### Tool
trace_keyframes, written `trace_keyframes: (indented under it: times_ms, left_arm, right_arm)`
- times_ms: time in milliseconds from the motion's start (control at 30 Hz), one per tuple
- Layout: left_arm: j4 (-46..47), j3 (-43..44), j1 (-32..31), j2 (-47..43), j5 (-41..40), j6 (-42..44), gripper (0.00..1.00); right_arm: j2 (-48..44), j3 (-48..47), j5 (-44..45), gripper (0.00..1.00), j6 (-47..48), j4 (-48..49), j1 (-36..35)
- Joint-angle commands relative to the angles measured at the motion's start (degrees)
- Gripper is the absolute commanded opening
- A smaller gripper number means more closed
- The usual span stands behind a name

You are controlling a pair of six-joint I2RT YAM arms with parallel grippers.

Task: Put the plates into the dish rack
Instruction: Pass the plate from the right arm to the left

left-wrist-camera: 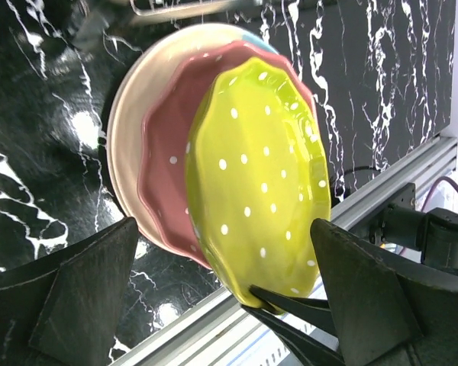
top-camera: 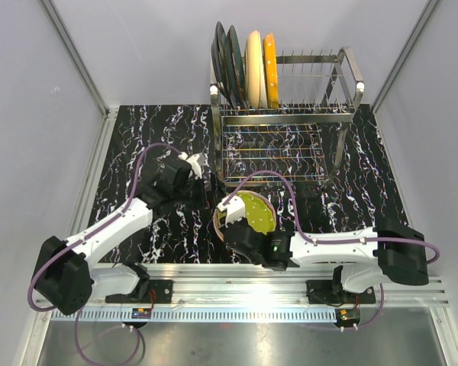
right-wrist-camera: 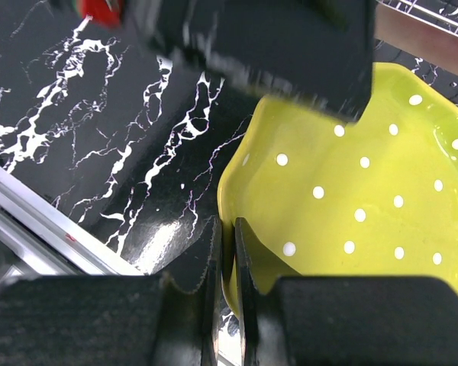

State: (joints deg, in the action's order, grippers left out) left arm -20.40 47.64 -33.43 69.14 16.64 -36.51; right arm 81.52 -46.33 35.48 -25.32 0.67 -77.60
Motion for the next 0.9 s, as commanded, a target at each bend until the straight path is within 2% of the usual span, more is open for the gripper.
trace_keyframes:
  times_ms: [0, 167, 433, 567, 767, 867]
  left_arm:
    - [7.03, -2.37, 0.12, 0.46, 4.61, -2.33, 0.99]
    - [10.20, -4.31, 0.03, 1.95, 6.82, -4.18, 0.95]
    - [13.55, -5.54, -0.41, 3.72, 8.67, -5.50, 0.81]
    - [14.25, -6.06, -0.58, 4.16, 9.20, -5.76, 0.67]
    - [14.69, -6.42, -0.67, 4.42, 9.99, -6.02, 0.58]
    - [15.13, -6.15, -0.67, 4.51, 10.51, -6.12, 0.45]
  right_arm:
    - [-3.55, 0.53, 3.19, 0.00, -0.08, 6.62, -0.80]
    - [-3.73, 0.80, 2.75, 0.00, 0.62, 7.94, -0.88]
    - [-3.82, 0.97, 2.48, 0.00, 0.80, 9.18, -0.97]
    - [-4.43, 1.94, 3.10, 0.00, 0.80, 9.88, -0.97]
    - [-6.72, 3.70, 4.07, 0.00, 0.80, 11.81, -0.97]
    - [-6.81, 3.79, 4.42, 0.00, 0.71, 11.73, -0.97]
